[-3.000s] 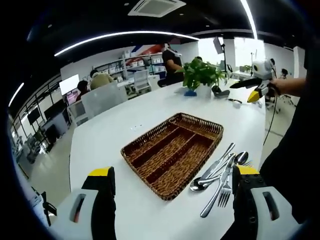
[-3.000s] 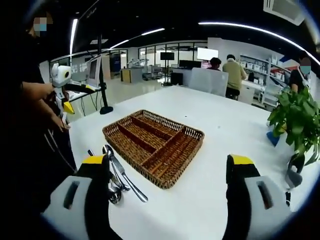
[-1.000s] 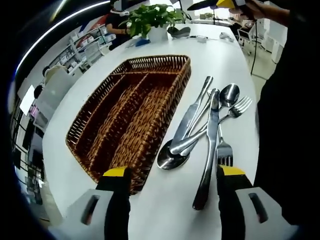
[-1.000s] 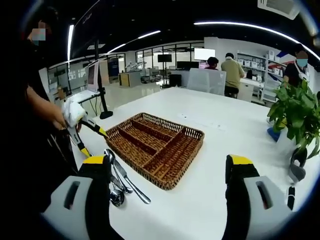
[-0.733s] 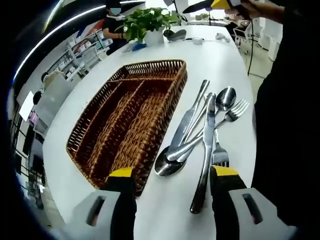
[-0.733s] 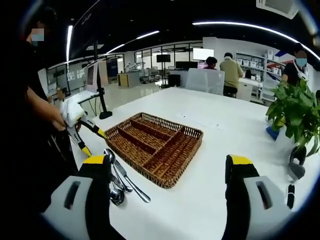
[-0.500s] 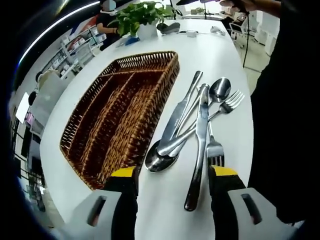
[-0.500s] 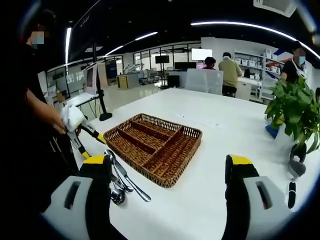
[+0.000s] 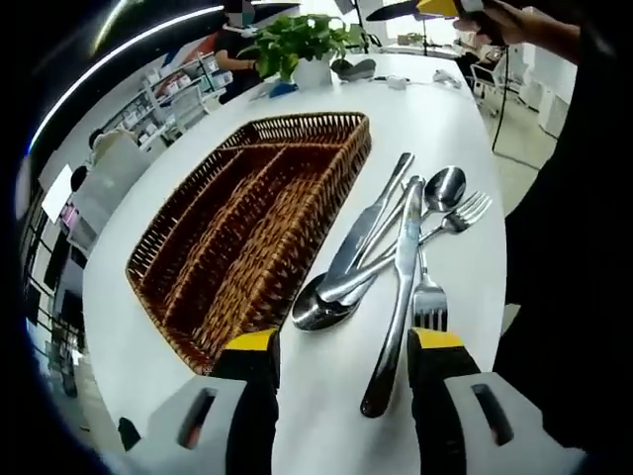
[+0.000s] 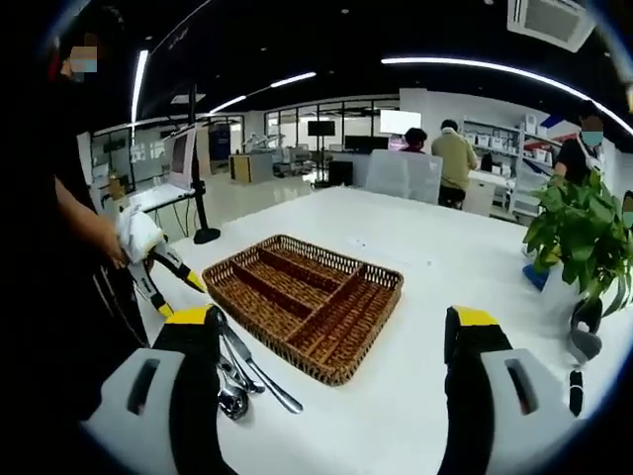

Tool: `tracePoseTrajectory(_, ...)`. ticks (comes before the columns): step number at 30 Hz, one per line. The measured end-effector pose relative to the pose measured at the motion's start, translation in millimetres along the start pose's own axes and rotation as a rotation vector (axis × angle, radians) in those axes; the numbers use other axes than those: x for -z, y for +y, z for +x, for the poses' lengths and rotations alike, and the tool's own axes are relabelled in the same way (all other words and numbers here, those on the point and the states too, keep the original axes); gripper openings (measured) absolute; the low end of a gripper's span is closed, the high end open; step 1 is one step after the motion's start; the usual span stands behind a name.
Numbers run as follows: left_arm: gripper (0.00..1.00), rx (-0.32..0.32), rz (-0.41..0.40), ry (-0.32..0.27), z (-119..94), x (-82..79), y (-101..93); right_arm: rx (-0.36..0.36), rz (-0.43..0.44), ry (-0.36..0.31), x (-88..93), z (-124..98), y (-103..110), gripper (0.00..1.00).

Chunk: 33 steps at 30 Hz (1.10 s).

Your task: Arrange the knives, forks, and spoons in their matching storage slots by inserting each utensil handle-first until every utensil is classified and aligned in the correct compartment

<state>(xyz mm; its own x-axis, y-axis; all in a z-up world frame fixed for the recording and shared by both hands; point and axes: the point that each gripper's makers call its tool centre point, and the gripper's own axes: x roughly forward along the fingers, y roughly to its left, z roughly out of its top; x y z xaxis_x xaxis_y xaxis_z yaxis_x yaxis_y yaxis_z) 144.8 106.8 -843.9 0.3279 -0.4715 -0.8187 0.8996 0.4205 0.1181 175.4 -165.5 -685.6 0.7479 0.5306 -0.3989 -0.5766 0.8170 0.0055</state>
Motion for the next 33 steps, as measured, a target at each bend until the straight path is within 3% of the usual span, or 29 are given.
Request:
tracePoseTrajectory(3,0.51,0.017,0.038,-0.023,-2,-5.4,-1.3,-0.003,0.007,-0.02,-1.5,0,4,0.97)
tracePoseTrajectory(7,0.5,0.044,0.06,-0.006,7,-4.8,-2.7,-0.006,-0.006,0.001,2.0,4,2,0.97)
tracePoseTrajectory(10,0.48,0.061,0.123,0.016,13,-2.8,-7.3,-0.005,-0.015,0.003,-2.1,6,-2,0.97)
tracePoseTrajectory(16,0.46,0.06,0.118,0.024,16,-6.3,-3.5,-0.008,-0.02,-0.003,-8.7,7,-9,0.97)
tracePoseTrajectory(20,0.38,0.082,0.148,0.035,14,-8.3,-11.8,-0.035,-0.022,0.035,-1.2,13,-12,0.99)
tracePoseTrajectory(24,0.37,0.099,0.176,0.06,16,-6.3,-17.3,-0.014,-0.07,0.115,7.6,17,-20,1.0)
tracePoseTrajectory(27,0.34,0.115,0.209,0.084,24,1.8,-17.5,-0.029,-0.047,0.098,9.2,23,-20,1.0)
tracePoseTrajectory(28,0.33,0.116,0.206,0.08,26,2.4,-19.3,-0.031,-0.032,0.096,10.2,25,-20,1.0)
tracePoseTrajectory(30,0.29,0.137,0.173,0.016,28,-3.0,-23.5,-0.026,-0.01,0.089,8.3,26,-19,1.0)
tracePoseTrajectory(33,0.27,0.128,0.167,0.035,27,0.8,-21.6,-0.033,-0.033,0.097,7.8,27,-21,1.0)
